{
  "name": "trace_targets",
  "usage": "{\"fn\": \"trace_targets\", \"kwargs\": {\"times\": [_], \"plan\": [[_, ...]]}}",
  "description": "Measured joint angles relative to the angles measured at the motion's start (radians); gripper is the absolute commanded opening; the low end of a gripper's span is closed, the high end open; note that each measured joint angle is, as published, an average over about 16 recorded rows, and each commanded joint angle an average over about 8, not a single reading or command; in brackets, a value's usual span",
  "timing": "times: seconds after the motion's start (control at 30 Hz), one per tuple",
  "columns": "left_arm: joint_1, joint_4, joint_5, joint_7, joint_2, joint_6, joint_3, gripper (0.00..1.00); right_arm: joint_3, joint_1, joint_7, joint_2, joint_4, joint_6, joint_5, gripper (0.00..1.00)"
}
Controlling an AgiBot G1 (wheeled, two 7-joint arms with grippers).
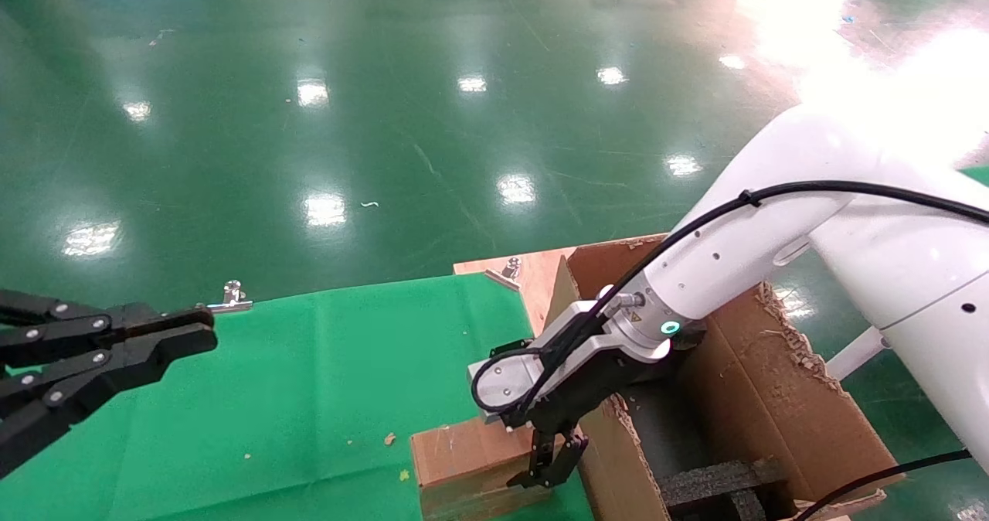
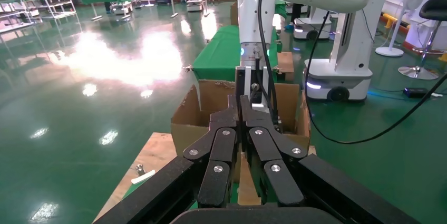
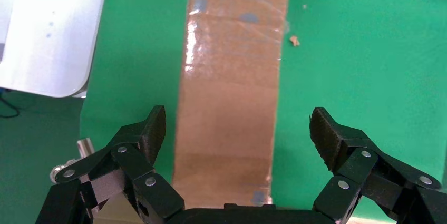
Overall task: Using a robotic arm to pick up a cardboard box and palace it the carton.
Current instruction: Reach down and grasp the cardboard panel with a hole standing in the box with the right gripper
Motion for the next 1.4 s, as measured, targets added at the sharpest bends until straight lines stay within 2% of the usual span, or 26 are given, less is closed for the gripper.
{"fn": "trace_targets", "kwargs": {"times": [0.07, 0.1, 1.4], "plan": [[0.0, 0.0, 0.0, 0.0, 0.0, 0.0, 0.0, 1.0, -0.007, 0.004, -0.005, -0.003, -0.004, 0.001, -0.003, 0.06], [0.0, 0.0, 0.0, 0.0, 0.0, 0.0, 0.0, 1.0, -0.01, 0.006, -0.006, -0.004, -0.006, 0.001, -0.003, 0.01], [0.0, 0.0, 0.0, 0.0, 0.0, 0.0, 0.0, 1.0, 0.001, 0.012, -0.002, 0.001, -0.014, 0.006, 0.019, 0.0]]}}
